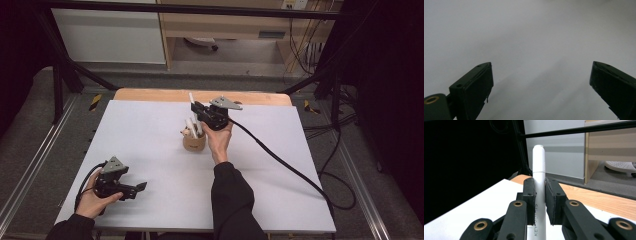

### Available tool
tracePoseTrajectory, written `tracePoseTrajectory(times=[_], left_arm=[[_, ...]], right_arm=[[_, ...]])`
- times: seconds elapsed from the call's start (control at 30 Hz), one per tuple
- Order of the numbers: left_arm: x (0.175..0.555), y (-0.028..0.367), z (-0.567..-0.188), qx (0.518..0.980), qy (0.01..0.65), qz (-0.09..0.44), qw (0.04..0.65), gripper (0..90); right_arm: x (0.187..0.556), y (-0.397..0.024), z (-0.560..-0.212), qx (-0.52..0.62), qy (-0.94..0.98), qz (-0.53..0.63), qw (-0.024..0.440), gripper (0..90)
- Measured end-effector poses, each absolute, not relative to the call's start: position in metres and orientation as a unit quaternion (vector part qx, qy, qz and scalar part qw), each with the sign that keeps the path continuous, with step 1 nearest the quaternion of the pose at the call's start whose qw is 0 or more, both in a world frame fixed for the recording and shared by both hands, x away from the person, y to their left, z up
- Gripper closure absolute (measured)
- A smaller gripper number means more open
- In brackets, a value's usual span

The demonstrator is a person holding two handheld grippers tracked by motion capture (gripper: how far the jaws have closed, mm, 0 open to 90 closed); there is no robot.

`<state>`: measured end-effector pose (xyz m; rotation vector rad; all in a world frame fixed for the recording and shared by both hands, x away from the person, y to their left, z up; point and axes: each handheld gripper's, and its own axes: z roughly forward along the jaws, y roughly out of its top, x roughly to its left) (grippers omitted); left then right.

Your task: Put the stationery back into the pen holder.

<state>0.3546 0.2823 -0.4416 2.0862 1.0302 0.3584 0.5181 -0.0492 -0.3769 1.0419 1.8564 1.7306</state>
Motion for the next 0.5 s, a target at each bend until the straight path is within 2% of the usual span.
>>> tracePoseTrajectory(times=[0.5], left_arm=[[0.355, 0.283, -0.442, 0.816, 0.407, 0.141, 0.385, 5.0]], right_arm=[[0.518, -0.046, -0.398, 0.376, 0.674, 0.607, 0.191, 79.0]])
